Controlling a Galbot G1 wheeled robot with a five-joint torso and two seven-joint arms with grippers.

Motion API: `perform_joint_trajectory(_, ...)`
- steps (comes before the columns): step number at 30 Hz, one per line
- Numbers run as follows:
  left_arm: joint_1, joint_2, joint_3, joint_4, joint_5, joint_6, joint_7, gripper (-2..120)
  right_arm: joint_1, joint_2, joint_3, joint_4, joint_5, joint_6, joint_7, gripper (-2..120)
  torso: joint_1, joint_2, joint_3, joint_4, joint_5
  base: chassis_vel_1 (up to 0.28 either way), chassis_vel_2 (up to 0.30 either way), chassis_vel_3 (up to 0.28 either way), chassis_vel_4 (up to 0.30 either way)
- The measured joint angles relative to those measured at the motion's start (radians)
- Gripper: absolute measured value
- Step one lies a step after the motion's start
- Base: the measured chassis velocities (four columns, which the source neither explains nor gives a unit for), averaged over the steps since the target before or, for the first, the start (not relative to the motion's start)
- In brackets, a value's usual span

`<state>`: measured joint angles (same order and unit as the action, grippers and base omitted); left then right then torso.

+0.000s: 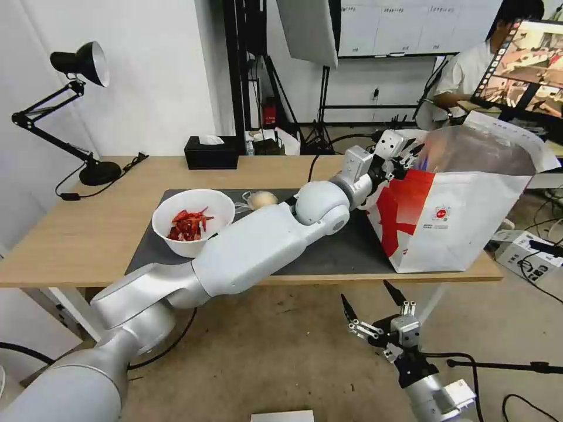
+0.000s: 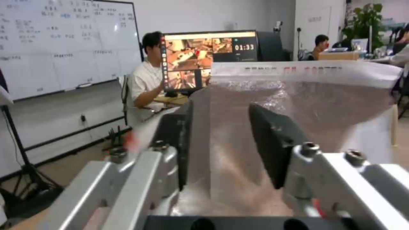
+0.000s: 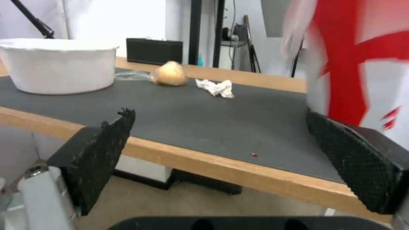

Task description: Pick up the trash from the table and place it into the takeout bag.

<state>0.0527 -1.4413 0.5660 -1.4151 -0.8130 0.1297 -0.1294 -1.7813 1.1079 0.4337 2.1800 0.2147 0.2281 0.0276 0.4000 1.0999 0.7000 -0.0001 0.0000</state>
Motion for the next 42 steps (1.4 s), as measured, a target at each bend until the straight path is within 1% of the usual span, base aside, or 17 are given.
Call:
perform_joint_trajectory(3,-0.001,0.01,-0.008,-0.015,-0.03,0.008,-0.003,60,0.0,0.0,0.0,-0.001,-0.001,0.0,0.0,100,0.0,0.0,0.0,0.0001,0.0,0.0,0.0,0.0,0.0)
perform_joint_trajectory(5,-0.001,0.013,-0.012,-0.021,-0.04,0.01,-0.006,64,0.0,-0.001,0.0,-0.001,-0.001,-0.001,0.0,100,0.0,0.0,0.0,0.0001,0.0,0.0,0.0,0.0,0.0)
perform_joint_trajectory(7,0.009,0.033,-0.03,-0.062,-0.083,0.023,-0.024,75,0.002,-0.001,-0.002,-0.001,-0.001,-0.002,0.0,100,0.0,0.0,0.0,-0.0001,0.0,0.0,0.0,0.0,0.0)
perform_joint_trajectory(8,0.009,0.033,-0.03,-0.062,-0.083,0.023,-0.024,75,0.002,-0.001,-0.002,-0.001,-0.001,-0.002,0.0,100,0.0,0.0,0.0,-0.0001,0.0,0.0,0.0,0.0,0.0)
perform_joint_trajectory(14,0.076,0.096,-0.1,-0.183,-0.108,0.037,-0.049,98,-0.01,-0.005,0.022,0.027,0.0,-0.005,0.001,100,0.0,0.0,0.0,-0.0003,-0.0002,0.0,0.0,0.0,0.0)
perform_joint_trajectory(15,0.076,0.096,-0.1,-0.183,-0.108,0.037,-0.049,98,-0.01,-0.005,0.022,0.027,0.0,-0.005,0.001,100,0.0,0.0,0.0,-0.0003,-0.0002,0.0,0.0,0.0,0.0)
perform_joint_trajectory(17,0.135,0.185,-0.146,-0.264,-0.101,0.036,-0.057,99,-0.01,-0.004,0.026,0.04,0.001,-0.005,0.007,100,0.0,0.0,0.0,0.0001,-0.0002,0.0,0.0,0.0,0.0)
perform_joint_trajectory(18,0.135,0.185,-0.146,-0.264,-0.101,0.036,-0.057,99,-0.01,-0.004,0.026,0.04,0.001,-0.005,0.007,100,0.0,0.0,0.0,0.0001,-0.0002,0.0,0.0,0.0,0.0)
perform_joint_trajectory(19,0.185,0.251,-0.184,-0.322,-0.082,0.031,-0.063,100,-0.01,-0.004,0.025,0.046,0.002,-0.005,0.015,100,0.0,0.0,0.0,0.0003,-0.0003,0.0,0.0,0.0,0.0)
perform_joint_trajectory(21,0.272,0.325,-0.243,-0.395,-0.031,0.03,-0.069,100,-0.007,-0.004,0.024,0.05,0.004,-0.003,0.021,100,0.0,0.0,0.0,0.0003,-0.0003,0.0,0.0,0.0,0.0)
perform_joint_trajectory(22,0.272,0.325,-0.243,-0.395,-0.031,0.03,-0.069,100,-0.007,-0.004,0.024,0.05,0.004,-0.003,0.021,100,0.0,0.0,0.0,0.0003,-0.0003,0.0,0.0,0.0,0.0)
perform_joint_trajectory(26,0.485,0.418,-0.37,-0.498,0.078,0.031,-0.055,100,0.002,-0.004,0.018,0.046,0.006,0.001,0.029,100,0.0,0.0,0.0,0.0003,-0.0005,0.0,0.0,0.0,0.0)
perform_joint_trajectory(30,0.599,0.454,-0.446,-0.542,0.119,0.029,-0.04,100,0.007,-0.004,0.013,0.045,0.006,0.001,0.03,100,0.0,0.0,0.0,0.0003,-0.0003,0.0,0.0,0.0,0.0)
perform_joint_trajectory(33,0.777,0.48,-0.577,-0.617,0.168,0.023,-0.031,100,0.012,-0.004,0.01,0.045,0.007,0.005,0.032,100,0.0,0.0,0.0,0.0002,-0.0002,0.0,0.0,0.0,0.0)
perform_joint_trajectory(35,0.802,0.484,-0.592,-0.625,0.179,0.02,-0.03,100,0.012,-0.002,0.01,0.045,0.007,0.009,0.034,100,0.0,0.0,0.0,0.0002,-0.0002,0.0,0.0,0.0,0.0)
perform_joint_trajectory(36,0.876,0.503,-0.637,-0.646,0.22,0.002,-0.027,100,0.005,0.01,0.011,0.051,0.006,0.021,0.04,100,0.0,0.0,0.0,0.0005,-0.0003,0.0,0.0,0.0,0.0)
perform_joint_trajectory(42,1.044,0.522,-0.739,-0.684,0.303,-0.062,-0.026,100,-0.016,0.038,0.016,0.067,0.006,0.04,0.043,100,0.0,0.0,0.0,-0.0001,-0.0001,0.0,0.0,0.0,0.0)
